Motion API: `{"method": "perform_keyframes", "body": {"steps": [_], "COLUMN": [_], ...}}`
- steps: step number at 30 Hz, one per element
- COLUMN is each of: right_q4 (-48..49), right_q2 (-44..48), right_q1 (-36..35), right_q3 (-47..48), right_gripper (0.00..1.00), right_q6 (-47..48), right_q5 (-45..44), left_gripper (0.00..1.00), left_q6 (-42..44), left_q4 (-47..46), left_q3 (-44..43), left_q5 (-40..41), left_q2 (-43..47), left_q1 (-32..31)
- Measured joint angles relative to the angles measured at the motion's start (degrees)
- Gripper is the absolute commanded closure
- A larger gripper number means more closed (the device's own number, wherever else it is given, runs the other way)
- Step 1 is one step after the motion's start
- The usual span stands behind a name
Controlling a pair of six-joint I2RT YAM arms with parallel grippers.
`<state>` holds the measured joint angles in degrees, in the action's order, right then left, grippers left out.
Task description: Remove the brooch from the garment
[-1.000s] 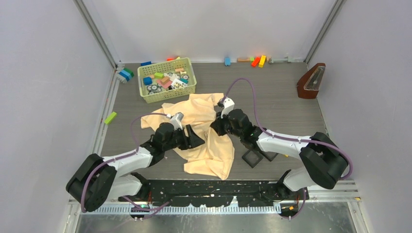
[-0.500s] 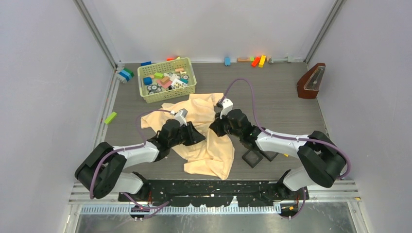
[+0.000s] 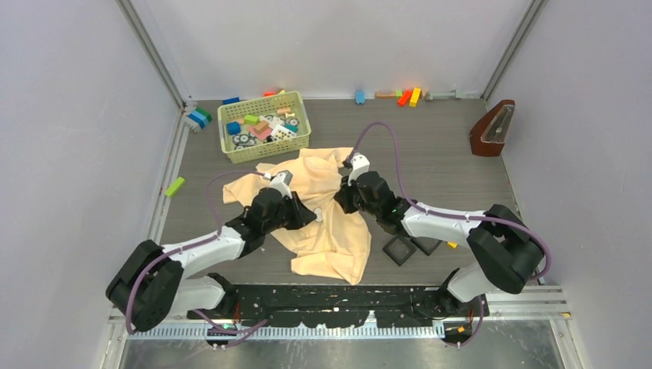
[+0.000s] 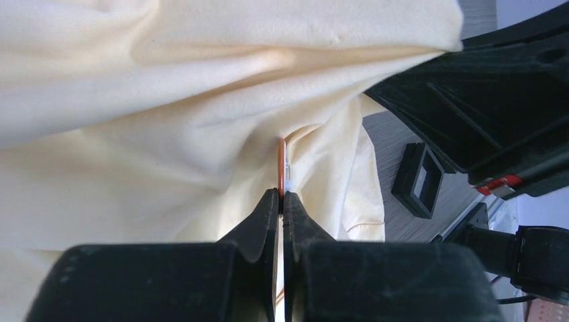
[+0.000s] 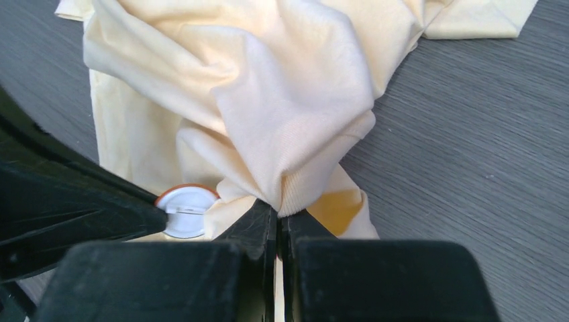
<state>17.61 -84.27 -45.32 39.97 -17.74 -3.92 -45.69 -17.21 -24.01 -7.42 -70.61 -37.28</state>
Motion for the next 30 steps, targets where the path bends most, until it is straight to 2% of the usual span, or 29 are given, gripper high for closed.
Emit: {"method": "perform_keyframes", "body": {"steps": [3, 5, 6, 7, 9, 11, 17, 20, 23, 27, 30], "right_q4": [-1.53, -2.38, -2.71, -2.80, -2.86, -2.82, -1.33, 3.43, 7.37, 7.04, 10.01], "right_q2": [-1.27, -1.90, -2.03, -2.14, -2.12, -1.84, 3.96, 5.75, 5.81, 5.81, 5.81], "right_q1": [0.17, 0.46, 0.63, 0.98, 1.88, 2.71, 3.80, 3.80, 3.80, 3.80, 3.82], "right_q3": [1.53, 2.27, 2.49, 2.60, 2.60, 2.47, -0.33, -2.80, -5.62, -6.16, -7.08], "right_gripper": [0.83, 0.72, 0.62, 0.57, 0.34, 0.23, 0.19, 0.19, 0.22, 0.26, 0.35], "right_q6": [-0.63, -1.29, -1.73, -2.03, -3.10, -4.70, -13.11, -19.85, -25.86, -31.02, -34.14], "right_q5": [-1.84, -2.01, -1.99, -1.75, -0.90, 0.52, 6.36, 9.53, 11.32, 10.71, 10.67], "left_gripper": [1.00, 1.00, 1.00, 1.00, 1.00, 1.00, 1.00, 1.00, 1.00, 1.00, 1.00], "left_q6": [1.44, 1.92, 2.14, 2.21, 2.14, 1.55, -1.62, -3.58, -6.08, -11.32, -15.41], "left_q4": [3.54, 5.35, 6.23, 6.93, 7.91, 8.33, 6.10, 3.54, 0.17, -8.20, -14.82], "left_q3": [-1.09, -1.86, -2.36, -2.84, -3.56, -3.93, -4.07, -4.17, -4.15, -3.48, -2.49], "left_q5": [0.48, -0.31, -1.29, -2.27, -4.81, -7.93, -20.46, -25.77, -29.20, -31.15, -32.17], "left_q2": [2.86, 4.37, 4.96, 5.33, 5.53, 5.42, 2.71, 0.98, 0.13, -1.31, -3.34], "left_q1": [0.57, 1.44, 2.25, 3.19, 5.18, 6.93, 11.67, 12.72, 13.11, 13.31, 13.31]}}
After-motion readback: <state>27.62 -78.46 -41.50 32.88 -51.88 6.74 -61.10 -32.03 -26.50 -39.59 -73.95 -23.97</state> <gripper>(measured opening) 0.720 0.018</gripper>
